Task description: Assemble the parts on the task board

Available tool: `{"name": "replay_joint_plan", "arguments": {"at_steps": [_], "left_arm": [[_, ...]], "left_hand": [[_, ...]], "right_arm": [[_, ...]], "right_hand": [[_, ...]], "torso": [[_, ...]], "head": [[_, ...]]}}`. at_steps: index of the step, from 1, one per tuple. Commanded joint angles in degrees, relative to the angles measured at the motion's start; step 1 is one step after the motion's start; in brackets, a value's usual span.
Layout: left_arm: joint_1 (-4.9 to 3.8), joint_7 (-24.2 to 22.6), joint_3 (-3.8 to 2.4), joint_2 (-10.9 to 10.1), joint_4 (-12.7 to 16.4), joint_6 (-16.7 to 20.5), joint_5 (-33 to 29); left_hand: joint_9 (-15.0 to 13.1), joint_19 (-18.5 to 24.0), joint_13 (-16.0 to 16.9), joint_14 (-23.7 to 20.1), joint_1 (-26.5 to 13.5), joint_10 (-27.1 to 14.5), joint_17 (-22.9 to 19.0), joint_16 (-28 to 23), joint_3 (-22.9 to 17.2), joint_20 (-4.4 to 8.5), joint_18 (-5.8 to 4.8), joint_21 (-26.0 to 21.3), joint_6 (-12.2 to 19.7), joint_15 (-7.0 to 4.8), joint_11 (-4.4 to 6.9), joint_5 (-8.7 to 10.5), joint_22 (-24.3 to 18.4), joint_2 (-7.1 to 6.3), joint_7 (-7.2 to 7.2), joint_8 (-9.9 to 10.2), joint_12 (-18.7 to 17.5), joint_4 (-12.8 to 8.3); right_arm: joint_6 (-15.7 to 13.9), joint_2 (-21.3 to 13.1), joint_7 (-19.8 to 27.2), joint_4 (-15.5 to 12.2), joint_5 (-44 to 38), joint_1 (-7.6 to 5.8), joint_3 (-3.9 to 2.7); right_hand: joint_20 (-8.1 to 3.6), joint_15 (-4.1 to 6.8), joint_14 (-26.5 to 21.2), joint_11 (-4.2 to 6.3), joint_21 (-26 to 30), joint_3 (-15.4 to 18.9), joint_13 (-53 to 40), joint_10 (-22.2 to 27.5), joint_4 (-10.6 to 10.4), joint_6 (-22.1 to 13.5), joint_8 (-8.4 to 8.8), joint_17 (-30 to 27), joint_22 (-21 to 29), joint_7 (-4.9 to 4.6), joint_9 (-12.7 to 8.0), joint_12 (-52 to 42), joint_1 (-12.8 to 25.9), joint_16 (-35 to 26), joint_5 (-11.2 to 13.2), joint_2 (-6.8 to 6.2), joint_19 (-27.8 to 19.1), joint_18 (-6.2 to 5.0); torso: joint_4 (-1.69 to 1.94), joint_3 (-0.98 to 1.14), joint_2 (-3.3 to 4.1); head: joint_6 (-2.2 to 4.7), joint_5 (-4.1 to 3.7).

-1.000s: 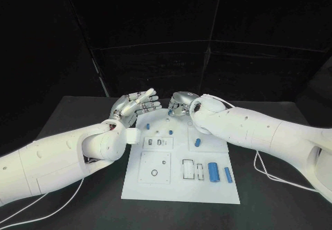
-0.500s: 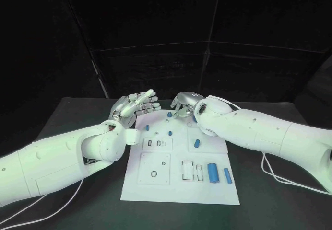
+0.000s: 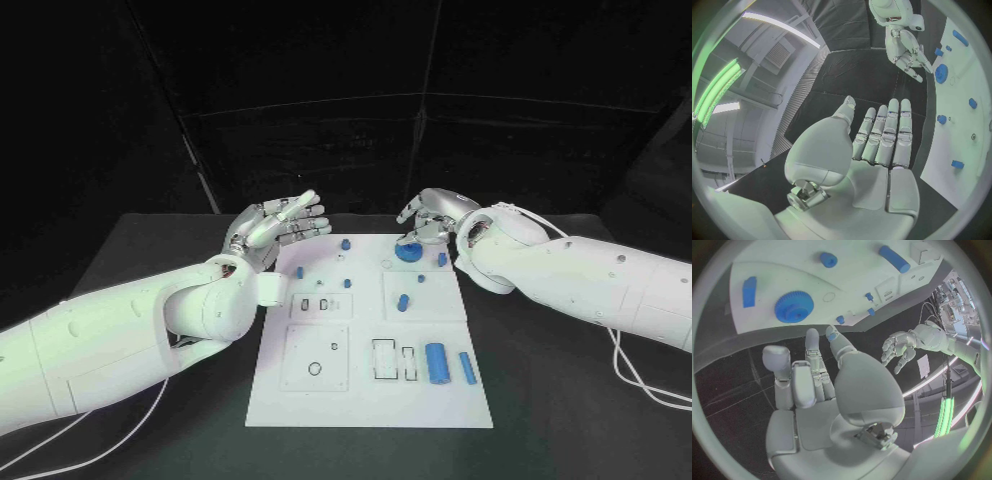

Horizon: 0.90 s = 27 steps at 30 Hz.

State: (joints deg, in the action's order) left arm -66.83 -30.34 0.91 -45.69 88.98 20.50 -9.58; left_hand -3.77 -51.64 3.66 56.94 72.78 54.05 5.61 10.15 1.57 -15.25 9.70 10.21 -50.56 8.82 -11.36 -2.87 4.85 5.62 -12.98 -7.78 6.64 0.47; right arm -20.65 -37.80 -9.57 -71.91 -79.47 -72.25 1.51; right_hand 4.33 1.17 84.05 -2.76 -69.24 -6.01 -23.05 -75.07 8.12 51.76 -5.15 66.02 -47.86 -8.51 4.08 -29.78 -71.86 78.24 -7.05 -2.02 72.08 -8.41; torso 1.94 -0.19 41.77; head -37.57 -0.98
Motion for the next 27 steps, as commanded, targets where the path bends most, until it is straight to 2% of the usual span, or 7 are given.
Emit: {"name": "replay_joint_plan", "arguments": {"at_steps": [1, 2, 3, 6, 8, 15, 27], "left_arm": [[-0.1, 0.2, -0.05, 0.2, -0.1, -1.6, 0.1], [-0.09, 0.3, -0.04, 0.3, -0.2, -1.7, 0.1], [-0.09, 0.4, -0.04, 0.4, -0.3, -1.8, 0.1], [-0.08, 0.6, -0.02, 0.6, -0.5, -1.9, 0.1], [-0.07, 0.7, 0.0, 0.7, -0.7, -2.0, 0.1], [0.01, 0.8, 0.02, 0.9, -1.0, -2.2, 0.1], [0.04, 0.8, 0.02, 1.0, -1.3, -2.1, 0.1]], "left_hand": [[0.1, -0.3, -0.1, 0.3, 0.3, -0.3, 0.0, -0.2, 0.1, 0.11, 0.7, -0.4, 0.4, 0.16, -0.11, 0.12, -0.1, -0.04, -1.27, 0.4, -0.3, -0.3], [0.1, -0.3, -0.1, 0.3, 0.3, -0.3, 0.0, -0.2, 0.1, 0.11, 0.7, -0.4, 0.4, 0.16, -0.1, 0.12, -0.1, -0.04, -1.27, 0.4, -0.3, -0.3], [0.1, -0.3, -0.1, 0.3, 0.3, -0.3, 0.0, -0.2, 0.1, 0.11, 0.7, -0.4, 0.4, 0.16, -0.1, 0.12, -0.1, -0.04, -1.27, 0.4, -0.3, -0.3], [0.1, -0.3, 0.0, 0.3, 0.3, -0.3, -0.1, -0.3, 0.1, 0.11, 0.7, -0.4, 0.4, 0.16, -0.1, 0.12, -0.1, -0.04, -1.26, 0.4, -0.3, -0.3], [0.0, -0.3, 0.0, 0.3, 0.6, -0.2, -0.1, -0.4, -0.1, 0.1, 0.69, -0.6, 0.3, 0.17, -0.08, 0.11, -0.2, -0.02, -1.22, 0.4, -0.3, -0.6], [0.0, -0.4, 0.0, 0.3, 0.9, -0.1, -0.2, -0.5, -0.2, 0.09, 0.68, -0.7, 0.3, 0.18, -0.06, 0.11, -0.3, 0.04, -1.2, 0.4, -0.4, -0.9], [0.0, -0.3, 0.0, 0.3, 1.0, -0.1, -0.2, -0.5, -0.3, 0.08, 0.67, -0.8, 0.3, 0.2, -0.07, 0.11, -0.4, 0.07, -1.21, 0.4, -0.4, -1.0]], "right_arm": [[4.5, -0.6, -4.0, 0.0, 1.9, -0.12, -0.18], [5.4, -0.7, -4.5, 0.3, 2.0, -0.12, -0.22], [6.5, -0.8, -5.1, 0.8, 2.6, -0.12, -0.25], [8.3, -0.6, -5.9, 2.2, 4.2, -0.12, -0.3], [9.4, -0.2, -6.1, 3.1, 5.0, -0.12, -0.32], [11.5, 1.5, -5.7, 5.2, 3.8, -0.1, -0.32], [12.1, 3.2, -4.7, 6.4, 3.0, -0.06, -0.31]], "right_hand": [[0.22, -0.02, 2.7, -0.31, -1.3, 1.8, -13.4, 1.1, -2.0, -0.9, 0.05, 3.2, -2.1, -0.27, -0.1, -12.8, -0.5, 1.9, 0.1, -0.25, 0.9, 1.07], [0.88, 0.33, 2.8, -0.38, -1.8, 2.7, -20.3, 2.6, -3.4, -1.2, -0.09, 4.4, -2.9, -0.76, 0.0, -19.1, -1.4, 2.6, 0.0, -0.18, 1.1, 1.51], [0.68, -0.13, 2.9, -0.74, -2.1, 3.1, -24.9, 1.7, -4.1, -1.5, -0.07, 5.5, -3.3, -0.55, -0.1, -23.4, -1.4, 3.1, 0.3, -0.13, 1.2, 1.36], [1.2, -0.8, 3.3, -1.42, -2.8, 4.4, -38.0, -0.4, -6.3, -2.9, 0.0, 8.9, -4.3, -0.99, -0.1, -35.4, -3.2, 4.9, -0.1, 0.06, 1.2, 1.47], [1.42, -0.98, 3.3, -1.6, -3.3, 4.9, -42.3, -1.2, -7.3, -3.3, -0.24, 9.8, -4.8, -1.21, -0.1, -39.1, -4.2, 5.4, -0.4, 0.35, 1.3, 1.5], [1.67, -1.18, 3.5, -1.84, -4.2, 6.1, -49.8, -4.3, -9.0, -3.6, -0.81, 11.5, -6.2, -1.28, -0.1, -45.5, -5.5, 6.2, -0.5, 0.37, 1.5, 1.71], [1.72, -1.18, 3.7, -1.78, -4.8, 6.4, -51.6, -5.0, -9.5, -3.2, -1.26, 12.5, -7.2, -1.16, 0.0, -47.1, -6.1, 6.7, -0.9, 0.73, 1.8, 1.85]], "torso": [[-0.47, 0.13, -0.14], [-0.48, 0.15, -0.14], [-0.46, 0.16, -0.13], [-0.34, 0.16, -0.08], [-0.28, 0.17, -0.07], [-0.35, 0.11, -0.08], [-0.36, 0.08, -0.09]], "head": [[0.17, -0.19], [0.17, -0.25], [0.14, -0.34], [0.13, -0.48], [0.08, -0.42], [-0.02, -0.27], [-0.16, -0.18]]}}
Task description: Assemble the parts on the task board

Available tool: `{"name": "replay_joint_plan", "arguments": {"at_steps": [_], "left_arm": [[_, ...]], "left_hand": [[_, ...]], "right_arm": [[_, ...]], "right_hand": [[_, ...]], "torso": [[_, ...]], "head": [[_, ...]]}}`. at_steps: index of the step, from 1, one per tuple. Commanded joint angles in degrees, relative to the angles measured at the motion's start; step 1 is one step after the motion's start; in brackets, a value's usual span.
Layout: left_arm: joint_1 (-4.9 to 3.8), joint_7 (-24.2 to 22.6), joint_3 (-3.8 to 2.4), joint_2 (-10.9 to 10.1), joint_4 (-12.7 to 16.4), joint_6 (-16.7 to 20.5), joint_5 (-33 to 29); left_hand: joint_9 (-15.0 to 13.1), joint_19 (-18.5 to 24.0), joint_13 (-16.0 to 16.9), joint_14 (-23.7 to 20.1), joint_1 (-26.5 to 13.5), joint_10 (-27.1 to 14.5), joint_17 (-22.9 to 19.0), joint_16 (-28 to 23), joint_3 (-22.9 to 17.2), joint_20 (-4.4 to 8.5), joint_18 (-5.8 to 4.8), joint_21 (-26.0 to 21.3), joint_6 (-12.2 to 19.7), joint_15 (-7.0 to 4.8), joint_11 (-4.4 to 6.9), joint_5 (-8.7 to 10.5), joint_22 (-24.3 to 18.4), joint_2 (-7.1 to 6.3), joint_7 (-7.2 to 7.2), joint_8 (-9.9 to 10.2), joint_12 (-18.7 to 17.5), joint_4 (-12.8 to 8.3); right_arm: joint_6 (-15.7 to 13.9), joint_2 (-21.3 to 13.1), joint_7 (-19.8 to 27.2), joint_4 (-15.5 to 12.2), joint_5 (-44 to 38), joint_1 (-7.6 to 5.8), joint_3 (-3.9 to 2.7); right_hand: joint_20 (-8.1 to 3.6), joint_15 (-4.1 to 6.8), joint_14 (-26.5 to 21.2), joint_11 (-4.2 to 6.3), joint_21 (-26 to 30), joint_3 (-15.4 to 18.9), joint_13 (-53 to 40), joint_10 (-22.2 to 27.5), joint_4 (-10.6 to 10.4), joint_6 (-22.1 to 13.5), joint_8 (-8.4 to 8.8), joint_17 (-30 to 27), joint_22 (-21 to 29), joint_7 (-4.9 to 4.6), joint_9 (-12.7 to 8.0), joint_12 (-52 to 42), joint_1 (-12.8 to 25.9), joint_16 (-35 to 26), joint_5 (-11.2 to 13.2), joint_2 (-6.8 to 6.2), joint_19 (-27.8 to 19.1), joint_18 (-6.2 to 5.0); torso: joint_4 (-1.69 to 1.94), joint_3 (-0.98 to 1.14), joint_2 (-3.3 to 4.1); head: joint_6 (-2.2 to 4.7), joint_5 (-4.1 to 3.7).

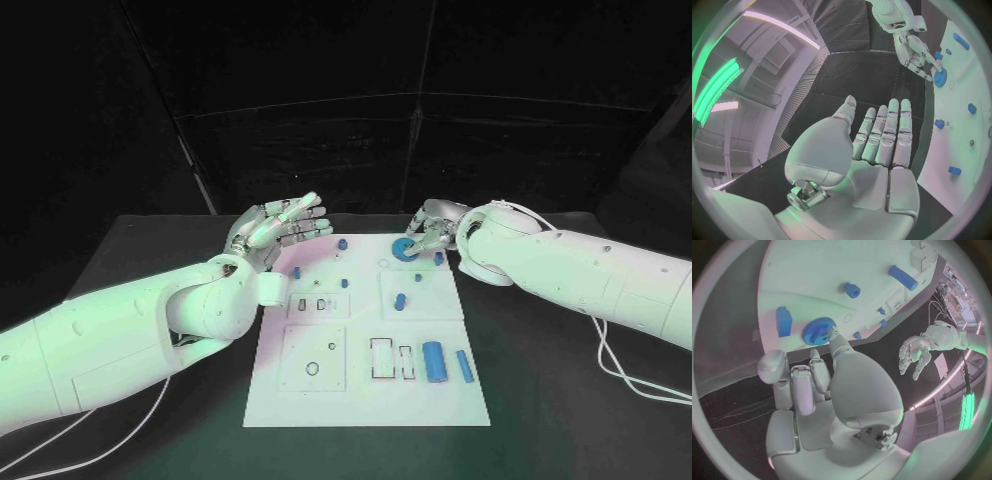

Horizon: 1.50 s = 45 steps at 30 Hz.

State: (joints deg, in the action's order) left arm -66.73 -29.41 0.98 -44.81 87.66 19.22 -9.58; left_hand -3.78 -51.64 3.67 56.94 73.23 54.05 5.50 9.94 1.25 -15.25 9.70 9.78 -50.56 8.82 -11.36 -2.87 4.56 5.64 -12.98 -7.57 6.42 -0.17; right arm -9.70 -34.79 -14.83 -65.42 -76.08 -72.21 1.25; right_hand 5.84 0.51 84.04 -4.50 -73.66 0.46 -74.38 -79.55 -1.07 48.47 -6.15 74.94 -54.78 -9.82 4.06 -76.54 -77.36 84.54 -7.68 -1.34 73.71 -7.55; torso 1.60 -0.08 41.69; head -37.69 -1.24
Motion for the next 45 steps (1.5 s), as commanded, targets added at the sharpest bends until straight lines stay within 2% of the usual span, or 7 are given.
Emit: {"name": "replay_joint_plan", "arguments": {"at_steps": [1, 11, 17, 24, 27, 32, 45], "left_arm": [[-0.07, -0.1, -0.04, 0.1, 0.0, -0.8, 0.1], [-0.06, 0.1, -0.04, 0.2, -0.3, -0.9, 0.1], [-0.06, 0.2, -0.04, 0.3, -0.3, -0.8, 0.1], [-0.06, 0.1, -0.04, 0.3, -0.4, -0.8, 0.1], [-0.06, 0.1, -0.04, 0.3, -0.4, -0.8, 0.1], [-0.06, 0.1, -0.04, 0.4, -0.5, -0.6, 0.2], [-0.06, 0.1, -0.04, 0.4, -0.6, -0.5, 0.5]], "left_hand": [[0.0, -0.3, 0.0, 0.3, 0.6, -0.1, -0.1, -0.3, 0.0, 0.08, 0.67, -0.4, 0.3, 0.2, -0.07, 0.11, -0.1, 0.04, -1.21, 0.2, -0.2, -0.4], [0.0, -0.3, 0.0, 0.2, 0.6, -0.1, -0.1, -0.4, 0.0, 0.07, 0.66, -0.4, 0.3, 0.22, -0.08, 0.11, -0.1, 0.06, -1.23, 0.2, -0.2, -0.4], [0.0, -0.3, 0.0, 0.2, 0.6, -0.1, -0.1, -0.4, 0.0, 0.06, 0.66, -0.5, 0.3, 0.23, -0.09, 0.11, -0.1, 0.06, -1.24, 0.3, -0.2, -0.5], [0.0, -0.3, 0.0, 0.1, 0.7, -0.1, -0.1, -0.5, -0.1, 0.05, 0.65, -0.6, 0.3, 0.26, -0.1, 0.11, -0.2, 0.07, -1.25, 0.3, -0.3, -0.5], [0.0, -0.3, 0.0, 0.0, 0.7, -0.2, -0.2, -0.5, -0.1, 0.04, 0.64, -0.6, 0.3, 0.28, -0.12, 0.11, -0.2, 0.08, -1.27, 0.3, -0.3, -0.5], [0.0, -0.3, 0.0, 0.0, 0.6, -0.2, -0.2, -0.6, -0.1, 0.02, 0.63, -0.7, 0.4, 0.31, -0.16, 0.12, -0.2, 0.08, -1.31, 0.3, -0.4, -0.5], [0.0, -0.3, 0.0, 0.0, 0.6, -0.2, -0.2, -0.6, -0.1, 0.02, 0.63, -0.7, 0.4, 0.31, -0.16, 0.12, -0.2, 0.08, -1.31, 0.3, -0.4, -0.5]], "right_arm": [[1.0, 0.2, 0.7, -0.1, -0.4, -0.1, -0.04], [-0.3, 0.1, 1.6, -0.8, -1.1, -0.09, -0.03], [0.3, 0.2, 1.4, -0.4, -1.3, -0.09, -0.03], [1.2, 0.4, 1.1, -0.1, -2.0, -0.08, -0.03], [1.8, 0.5, 0.9, 0.1, -2.6, -0.08, -0.03], [3.1, 0.7, 0.7, 0.6, -3.0, -0.08, -0.03], [5.0, 1.1, 0.7, 1.3, -3.5, -0.04, -0.02]], "right_hand": [[0.2, -0.51, 3.8, -0.02, -0.5, 0.0, -0.5, -0.6, -0.4, 0.1, -0.34, 3.8, -0.5, 0.17, 0.1, -0.6, -0.7, 0.4, -0.3, 0.09, 0.3, 1.03], [0.1, -0.36, 4.0, 0.2, -1.6, 0.2, -2.6, -1.7, -0.7, 1.7, -1.36, 4.9, -2.2, 0.43, 0.2, -2.2, -1.6, 1.0, -1.0, 0.58, 0.9, 1.31], [0.02, -0.29, 4.0, 0.27, -2.0, -0.1, -3.2, -1.9, -0.3, 2.4, -1.77, 5.3, -2.8, 0.47, 0.2, -2.6, -2.9, 1.2, -3.4, 1.21, 1.1, 1.4], [0.02, -0.3, 4.0, 0.27, -2.1, -0.3, -2.8, -1.5, -0.1, 2.5, -1.76, 5.3, -2.9, 0.46, 0.1, -2.2, -3.4, 1.2, -4.3, 1.33, 1.0, 1.42], [0.02, -0.3, 4.0, 0.28, -2.1, -0.3, -2.7, -1.4, -0.1, 2.5, -1.75, 5.4, -3.0, 0.46, 0.1, -2.1, -3.4, 1.2, -4.4, 1.3, 1.0, 1.43], [0.03, -0.3, 4.0, 0.28, -2.4, -0.8, -2.5, -1.1, 0.8, 2.4, -1.66, 5.5, -3.4, 0.45, -0.1, -1.7, -4.7, 1.3, -4.6, 1.2, 1.1, 1.5], [0.07, -0.35, 4.0, 0.22, -2.5, -1.7, -2.5, -0.9, 1.8, 2.9, -1.89, 5.7, -3.6, 0.35, 0.0, -1.5, -6.0, 1.3, -4.0, 1.47, 1.0, 1.54]], "torso": [[-0.02, -0.02, 0.0], [-0.08, 0.01, 0.01], [-0.02, 0.0, 0.04], [0.03, -0.01, 0.04], [0.04, -0.04, 0.06], [-0.03, 0.07, 0.0], [-0.04, 0.07, 0.01]], "head": [[-0.05, 0.1], [-0.16, 0.02], [-0.39, -0.24], [-0.62, -0.18], [-0.76, -0.21], [-0.95, -0.24], [-1.19, -0.45]]}}
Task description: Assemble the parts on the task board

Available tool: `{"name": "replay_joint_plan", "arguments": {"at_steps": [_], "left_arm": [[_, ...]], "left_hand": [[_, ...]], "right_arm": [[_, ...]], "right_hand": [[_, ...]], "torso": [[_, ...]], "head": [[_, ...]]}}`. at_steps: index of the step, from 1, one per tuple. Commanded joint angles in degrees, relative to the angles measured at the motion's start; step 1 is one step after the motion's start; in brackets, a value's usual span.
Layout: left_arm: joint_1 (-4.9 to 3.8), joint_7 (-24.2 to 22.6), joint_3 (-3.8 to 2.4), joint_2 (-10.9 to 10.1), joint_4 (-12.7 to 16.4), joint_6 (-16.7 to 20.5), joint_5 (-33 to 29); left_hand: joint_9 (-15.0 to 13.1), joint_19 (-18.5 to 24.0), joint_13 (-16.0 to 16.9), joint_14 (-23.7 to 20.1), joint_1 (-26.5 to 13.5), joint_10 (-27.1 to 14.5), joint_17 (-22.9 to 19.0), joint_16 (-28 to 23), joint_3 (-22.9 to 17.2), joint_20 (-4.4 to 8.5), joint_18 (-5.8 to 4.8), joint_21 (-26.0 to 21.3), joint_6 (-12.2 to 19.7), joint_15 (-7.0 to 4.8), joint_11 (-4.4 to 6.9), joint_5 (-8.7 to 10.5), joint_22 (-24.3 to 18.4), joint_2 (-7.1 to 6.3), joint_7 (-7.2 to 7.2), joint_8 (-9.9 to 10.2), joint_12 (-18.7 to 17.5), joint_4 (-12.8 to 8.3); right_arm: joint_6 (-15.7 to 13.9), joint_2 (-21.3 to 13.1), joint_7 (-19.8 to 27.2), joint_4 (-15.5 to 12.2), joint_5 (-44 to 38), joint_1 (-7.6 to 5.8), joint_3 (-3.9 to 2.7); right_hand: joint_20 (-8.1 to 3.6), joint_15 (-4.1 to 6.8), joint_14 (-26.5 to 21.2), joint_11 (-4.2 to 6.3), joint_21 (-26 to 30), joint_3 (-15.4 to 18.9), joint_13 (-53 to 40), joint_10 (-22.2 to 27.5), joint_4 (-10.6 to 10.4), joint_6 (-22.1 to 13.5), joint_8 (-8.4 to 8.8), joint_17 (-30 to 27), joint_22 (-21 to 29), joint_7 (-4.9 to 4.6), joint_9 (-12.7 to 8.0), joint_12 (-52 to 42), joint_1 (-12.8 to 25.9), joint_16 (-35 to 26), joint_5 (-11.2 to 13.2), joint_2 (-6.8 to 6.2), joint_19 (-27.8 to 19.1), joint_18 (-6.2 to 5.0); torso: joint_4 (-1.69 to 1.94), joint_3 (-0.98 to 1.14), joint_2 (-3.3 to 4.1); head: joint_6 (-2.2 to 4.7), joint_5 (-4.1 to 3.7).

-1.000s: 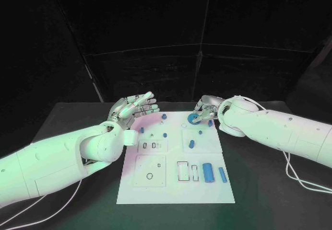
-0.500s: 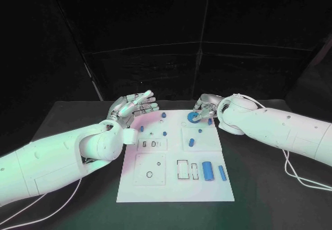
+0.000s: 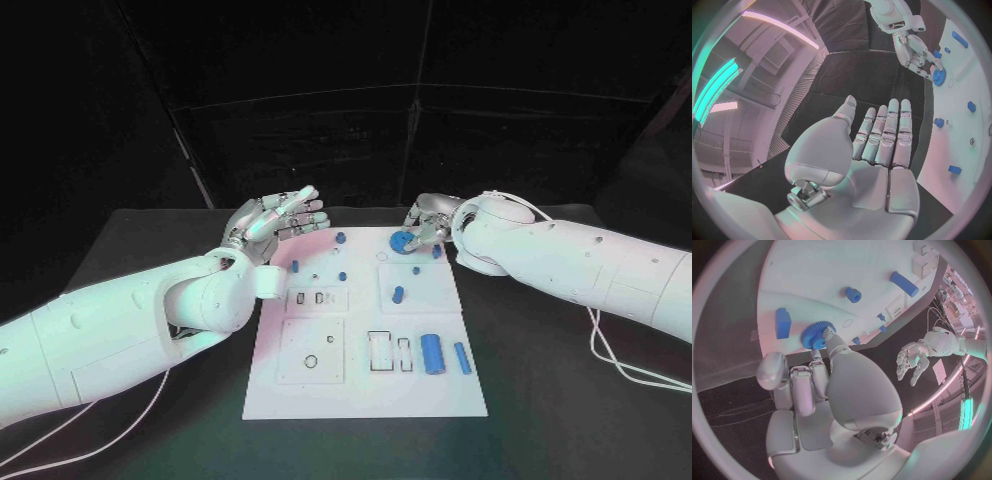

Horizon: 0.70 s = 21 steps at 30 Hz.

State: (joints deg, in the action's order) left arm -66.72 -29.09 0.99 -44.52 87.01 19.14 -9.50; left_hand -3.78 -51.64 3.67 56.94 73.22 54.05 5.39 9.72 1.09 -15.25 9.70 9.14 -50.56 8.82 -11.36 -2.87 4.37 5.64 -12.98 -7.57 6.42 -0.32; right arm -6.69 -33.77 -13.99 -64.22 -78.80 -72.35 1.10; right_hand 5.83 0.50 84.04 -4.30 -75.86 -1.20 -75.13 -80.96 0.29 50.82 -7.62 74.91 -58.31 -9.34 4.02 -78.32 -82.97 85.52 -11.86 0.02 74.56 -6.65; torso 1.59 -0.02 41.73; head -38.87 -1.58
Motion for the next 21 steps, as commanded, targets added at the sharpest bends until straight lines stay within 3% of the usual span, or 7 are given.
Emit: {"name": "replay_joint_plan", "arguments": {"at_steps": [1, 11, 13, 21], "left_arm": [[-0.08, -0.2, -0.05, 0.1, 0.0, -0.4, 0.5], [-0.08, -0.1, -0.05, 0.1, 0.0, -0.4, 0.5], [-0.08, -0.1, -0.05, 0.1, 0.0, -0.4, 0.5], [-0.08, 0.0, -0.05, 0.0, 0.1, -0.5, 0.5]], "left_hand": [[0.0, -0.3, 0.0, 0.0, 0.6, -0.2, -0.1, -0.4, 0.1, 0.02, 0.63, 0.0, 0.4, 0.31, -0.16, 0.12, -0.1, 0.08, -1.32, 0.3, -0.4, -0.4], [0.0, -0.3, 0.0, 0.0, 0.6, -0.2, -0.1, -0.4, 0.1, 0.02, 0.63, 0.0, 0.4, 0.31, -0.16, 0.12, -0.1, 0.08, -1.32, 0.3, -0.4, -0.4], [0.0, -0.3, 0.0, 0.0, 0.6, -0.2, -0.1, -0.4, 0.1, 0.02, 0.63, 0.0, 0.4, 0.31, -0.16, 0.12, -0.1, 0.08, -1.32, 0.3, -0.4, -0.4], [0.1, -0.2, 0.0, -0.1, 0.5, -0.3, -0.1, -0.5, 0.1, -0.01, 0.62, -0.2, 0.5, 0.35, -0.21, 0.11, -0.1, 0.08, -1.36, 0.4, -0.5, -0.4]], "right_arm": [[1.9, 0.1, -0.1, 0.1, -0.8, 0.11, 0.12], [-0.4, 0.3, 0.0, 0.0, -0.8, 0.12, 0.12], [-1.1, 0.4, 0.0, 0.0, -0.8, 0.12, 0.12], [-6.1, 0.0, -0.4, -1.0, -0.8, 0.15, 0.12]], "right_hand": [[0.09, -0.36, 4.0, 0.0, -0.3, -0.1, -1.8, 0.5, 0.4, 0.8, -0.53, 5.7, -0.1, -0.15, 0.0, 0.2, -0.3, 0.3, 0.2, 0.21, 0.1, 0.64], [-0.07, -0.02, 4.1, 0.53, -0.7, -1.2, -2.5, -0.2, -0.5, 4.4, -1.98, 6.0, -0.6, 0.52, 0.3, -0.3, 1.0, 0.4, 0.4, 1.58, 0.2, 0.68], [-0.33, 0.3, 4.1, 0.89, -0.8, -2.2, -2.6, -0.2, -0.2, 5.5, -2.16, 6.1, -0.7, 0.92, 0.3, -0.3, 0.4, 0.4, 1.8, 2.22, 0.3, 0.68], [-0.85, 0.84, 4.2, 1.53, -1.4, -4.3, -3.1, -0.6, 0.2, 7.6, -2.24, 6.5, -1.9, 1.63, 0.3, -0.5, 0.0, 0.6, 2.4, 3.09, 0.8, 0.93]], "torso": [[-0.04, 0.01, -0.02], [0.02, 0.0, -0.01], [0.04, -0.01, 0.02], [0.05, 0.01, -0.01]], "head": [[-0.03, -0.13], [-0.12, -0.09], [-0.13, -0.11], [-0.1, 0.05]]}}
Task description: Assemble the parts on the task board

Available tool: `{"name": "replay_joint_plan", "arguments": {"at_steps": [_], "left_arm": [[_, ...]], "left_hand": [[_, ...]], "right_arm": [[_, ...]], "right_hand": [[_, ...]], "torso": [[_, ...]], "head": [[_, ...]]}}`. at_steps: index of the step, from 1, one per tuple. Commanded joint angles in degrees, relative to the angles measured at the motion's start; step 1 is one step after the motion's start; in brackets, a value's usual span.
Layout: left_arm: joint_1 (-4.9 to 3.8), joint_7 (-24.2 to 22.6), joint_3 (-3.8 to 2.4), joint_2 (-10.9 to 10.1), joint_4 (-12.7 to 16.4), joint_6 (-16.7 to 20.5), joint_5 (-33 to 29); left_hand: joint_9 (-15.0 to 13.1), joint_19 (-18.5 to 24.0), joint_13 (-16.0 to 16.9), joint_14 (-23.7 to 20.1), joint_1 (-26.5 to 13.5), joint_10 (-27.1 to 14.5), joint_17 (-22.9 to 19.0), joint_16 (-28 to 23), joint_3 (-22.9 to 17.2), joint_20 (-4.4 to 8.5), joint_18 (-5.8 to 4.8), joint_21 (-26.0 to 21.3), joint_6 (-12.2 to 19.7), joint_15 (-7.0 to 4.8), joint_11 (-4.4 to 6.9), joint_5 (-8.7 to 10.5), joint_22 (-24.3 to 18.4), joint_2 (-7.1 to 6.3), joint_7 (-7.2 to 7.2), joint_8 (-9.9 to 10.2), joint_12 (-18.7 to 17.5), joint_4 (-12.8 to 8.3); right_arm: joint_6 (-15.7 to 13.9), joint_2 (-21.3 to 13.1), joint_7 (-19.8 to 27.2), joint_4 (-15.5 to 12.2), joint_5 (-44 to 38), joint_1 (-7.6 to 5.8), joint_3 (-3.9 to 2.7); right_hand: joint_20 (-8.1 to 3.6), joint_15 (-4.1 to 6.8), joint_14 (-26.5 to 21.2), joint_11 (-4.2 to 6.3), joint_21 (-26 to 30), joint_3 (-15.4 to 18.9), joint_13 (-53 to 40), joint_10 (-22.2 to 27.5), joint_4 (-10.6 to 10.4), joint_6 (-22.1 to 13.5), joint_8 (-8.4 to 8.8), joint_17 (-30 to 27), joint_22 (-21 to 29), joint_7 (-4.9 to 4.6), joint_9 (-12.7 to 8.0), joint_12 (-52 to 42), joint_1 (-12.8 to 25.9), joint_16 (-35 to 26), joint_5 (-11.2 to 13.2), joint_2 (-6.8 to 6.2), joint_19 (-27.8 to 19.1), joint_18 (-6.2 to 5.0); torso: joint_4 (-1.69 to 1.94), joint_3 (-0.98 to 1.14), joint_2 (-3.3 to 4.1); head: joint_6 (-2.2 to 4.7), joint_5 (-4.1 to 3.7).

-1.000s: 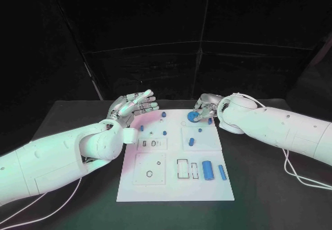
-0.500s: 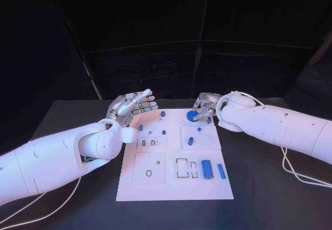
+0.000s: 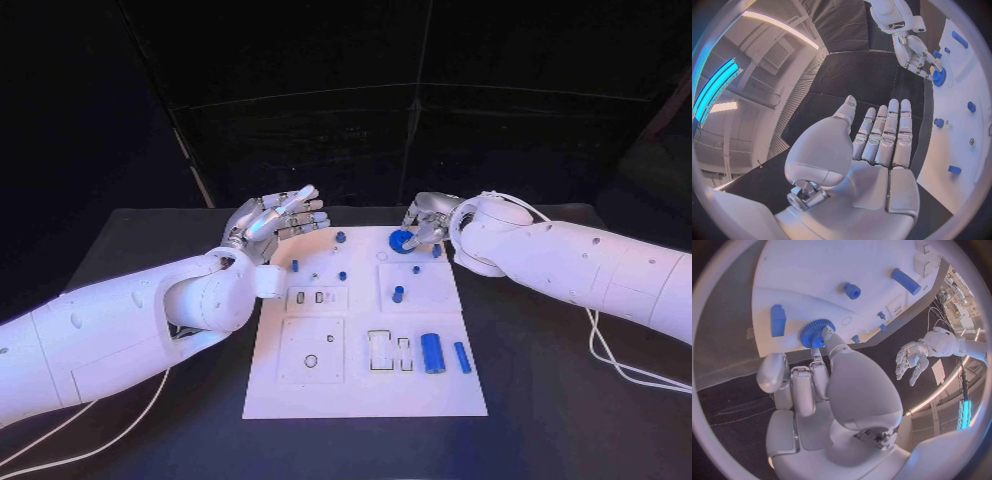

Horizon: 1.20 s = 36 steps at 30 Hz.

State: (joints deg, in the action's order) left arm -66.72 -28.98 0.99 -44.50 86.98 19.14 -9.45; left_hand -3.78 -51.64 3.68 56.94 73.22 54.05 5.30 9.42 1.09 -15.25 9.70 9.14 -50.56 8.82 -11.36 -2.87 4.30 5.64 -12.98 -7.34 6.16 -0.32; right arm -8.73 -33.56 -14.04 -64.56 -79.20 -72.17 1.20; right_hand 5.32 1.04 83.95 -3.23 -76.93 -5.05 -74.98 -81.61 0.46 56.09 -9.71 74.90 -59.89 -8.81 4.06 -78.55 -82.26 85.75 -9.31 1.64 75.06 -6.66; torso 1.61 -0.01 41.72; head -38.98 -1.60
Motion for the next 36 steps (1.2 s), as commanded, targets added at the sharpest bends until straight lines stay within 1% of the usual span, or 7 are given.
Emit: {"name": "replay_joint_plan", "arguments": {"at_steps": [1, 9, 16, 19, 23, 27, 36], "left_arm": [[-0.08, -0.1, -0.05, 0.0, 0.1, -0.5, 0.4], [-0.08, -0.1, -0.05, -0.4, 0.1, -0.5, 0.4], [-0.09, -0.2, -0.05, -0.6, -0.1, -0.4, 0.4], [-0.09, -0.2, -0.05, -0.6, -0.1, -0.3, 0.4], [-0.09, -0.3, -0.05, -0.7, -0.1, -0.2, 0.4], [-0.1, -0.4, -0.05, -0.6, -0.1, -0.3, 0.4], [-0.13, -0.4, -0.06, -0.5, -0.2, -0.4, 0.4]], "left_hand": [[0.1, -0.2, -0.1, -0.1, 0.6, -0.3, -0.1, -0.2, 0.1, -0.01, 0.62, -0.2, 0.5, 0.35, -0.21, 0.11, -0.1, 0.08, -1.36, 0.2, -0.2, -0.4], [0.1, -0.2, -0.1, -0.1, 0.6, -0.3, -0.1, -0.2, 0.1, -0.01, 0.62, -0.2, 0.5, 0.35, -0.21, 0.11, -0.1, 0.08, -1.36, 0.2, -0.2, -0.4], [0.1, -0.2, -0.1, -0.1, 0.6, -0.4, -0.1, -0.2, 0.0, -0.02, 0.62, -0.2, 0.5, 0.37, -0.22, 0.12, -0.1, 0.07, -1.37, 0.2, -0.2, -0.5], [0.1, -0.2, -0.1, -0.1, 0.6, -0.4, -0.1, -0.3, 0.0, -0.02, 0.62, -0.2, 0.5, 0.37, -0.22, 0.12, -0.1, 0.06, -1.37, 0.2, -0.2, -0.5], [0.1, -0.2, -0.1, -0.2, 0.6, -0.4, -0.1, -0.3, 0.0, -0.02, 0.62, -0.2, 0.5, 0.37, -0.23, 0.12, -0.1, 0.06, -1.38, 0.2, -0.3, -0.5], [0.1, -0.2, -0.1, -0.2, 0.6, -0.4, -0.1, -0.3, 0.0, -0.03, 0.62, -0.3, 0.5, 0.37, -0.23, 0.12, -0.1, 0.06, -1.38, 0.2, -0.3, -0.5], [0.1, -0.2, 0.0, -0.1, 0.5, -0.4, -0.1, -0.3, 0.0, -0.03, 0.62, -0.3, 0.5, 0.37, -0.23, 0.12, -0.1, 0.06, -1.38, 0.2, -0.3, -0.5]], "right_arm": [[-4.6, -0.3, -0.4, -0.9, -0.4, -0.03, 0.02], [-8.9, -1.7, 0.6, -6.4, -0.4, -0.02, 0.01], [-11.0, -0.7, 1.5, -8.6, -1.7, -0.02, 0.0], [-11.2, 0.2, 1.8, -8.6, -1.9, -0.02, 0.0], [-11.2, 1.8, 2.1, -7.7, -2.0, 0.11, 0.0], [-10.5, 4.2, 2.6, -6.2, -2.1, 0.41, -0.01], [-8.7, 7.9, 2.8, -3.5, -2.3, 1.18, -0.01]], "right_hand": [[-0.37, 0.33, 4.3, 0.48, -0.4, -0.6, -3.3, 0.0, 0.1, 2.4, -0.1, 6.5, -0.6, 1.13, 0.3, -0.3, -0.7, 0.4, -0.2, 1.47, 0.4, 0.98], [-0.48, 0.34, 4.3, 0.41, -0.9, -1.3, -3.4, -0.1, 0.1, 2.1, 0.55, 6.7, -1.4, 0.99, 0.0, -0.3, -0.3, 0.5, -0.4, 1.28, 0.8, 1.16], [-0.48, 0.31, 4.4, 0.36, -1.2, -1.5, -3.6, -0.2, 0.0, 2.1, 0.8, 6.9, -2.1, 0.94, 0.0, -0.5, -0.1, 0.5, -0.5, 1.21, 1.2, 1.29], [-0.47, 0.3, 4.3, 0.35, -1.2, -1.6, -3.6, -0.2, 0.0, 2.0, 0.88, 6.9, -2.1, 0.92, 0.0, -0.5, 0.0, 0.5, -0.5, 1.19, 1.2, 1.29], [-0.47, 0.3, 4.3, 0.35, -1.2, -1.6, -3.6, -0.2, 0.0, 2.0, 0.88, 6.9, -2.1, 0.92, 0.0, -0.5, 0.0, 0.5, -0.5, 1.19, 1.2, 1.29], [-0.47, 0.29, 4.4, 0.33, -1.2, -1.7, -3.6, -0.2, 0.0, 2.0, 0.96, 6.9, -2.2, 0.9, -0.1, -0.5, 0.0, 0.5, -0.6, 1.13, 1.2, 1.3], [-0.42, 0.2, 4.3, 0.22, -1.3, -1.9, -3.6, -0.1, -0.2, 1.8, 1.37, 6.8, -2.2, 0.76, -0.1, -0.4, 0.6, 0.5, -0.5, 0.73, 1.2, 1.3]], "torso": [[0.01, 0.01, 0.02], [0.05, 0.01, -0.01], [0.18, 0.0, 0.01], [0.23, -0.02, 0.04], [-0.07, 0.01, 0.03], [0.09, -0.04, 0.1], [0.03, 0.01, 0.04]], "head": [[-0.04, 0.17], [0.07, 0.48], [0.01, 0.74], [-0.02, 0.93], [0.02, 1.13], [-0.03, 1.12], [-0.43, 1.29]]}}
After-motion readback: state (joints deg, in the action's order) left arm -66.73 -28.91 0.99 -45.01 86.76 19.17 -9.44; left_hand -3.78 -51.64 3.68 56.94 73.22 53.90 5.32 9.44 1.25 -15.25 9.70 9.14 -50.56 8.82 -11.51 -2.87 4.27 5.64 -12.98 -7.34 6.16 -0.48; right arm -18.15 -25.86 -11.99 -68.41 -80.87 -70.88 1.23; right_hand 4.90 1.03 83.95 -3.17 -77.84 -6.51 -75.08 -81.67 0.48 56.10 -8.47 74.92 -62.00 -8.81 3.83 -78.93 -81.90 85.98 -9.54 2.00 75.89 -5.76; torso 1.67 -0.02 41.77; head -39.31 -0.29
